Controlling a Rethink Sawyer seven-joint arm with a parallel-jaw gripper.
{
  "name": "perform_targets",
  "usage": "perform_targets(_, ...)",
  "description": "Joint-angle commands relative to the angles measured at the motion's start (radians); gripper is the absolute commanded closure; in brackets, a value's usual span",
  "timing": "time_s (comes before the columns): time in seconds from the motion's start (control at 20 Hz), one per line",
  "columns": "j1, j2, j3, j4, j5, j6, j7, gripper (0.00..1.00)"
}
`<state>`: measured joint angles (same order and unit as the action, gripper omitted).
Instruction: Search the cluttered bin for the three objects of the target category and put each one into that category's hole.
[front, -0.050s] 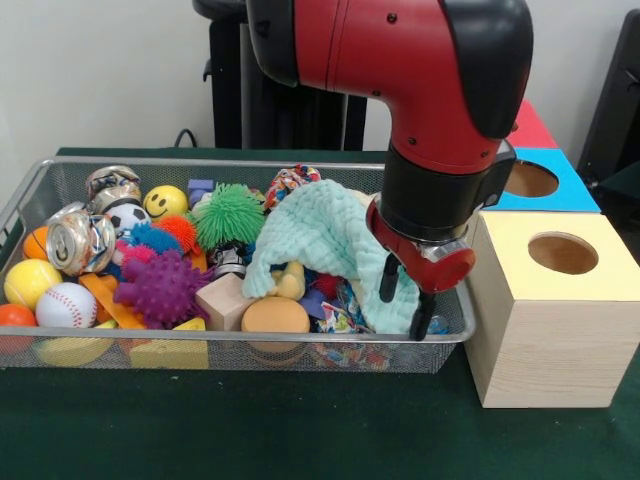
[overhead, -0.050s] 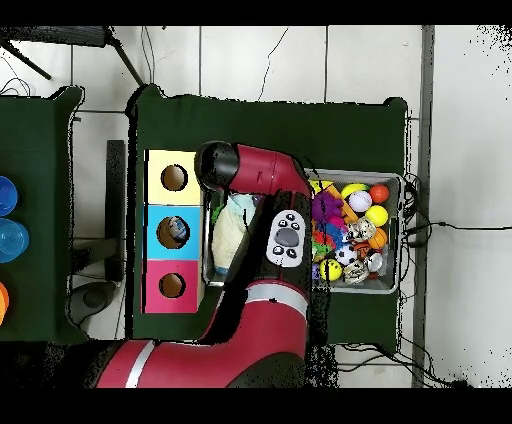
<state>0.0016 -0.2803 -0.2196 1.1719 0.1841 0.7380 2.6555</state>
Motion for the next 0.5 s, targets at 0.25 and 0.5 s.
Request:
perform_targets(0.25,0.034,0.086,-0.014,-0.054,0.086,-0.121,0.265,0.00)
perform_targets(0.5,0.042,0.090,-0.014,-0.060,0.063,-0.111,0.175,0.00)
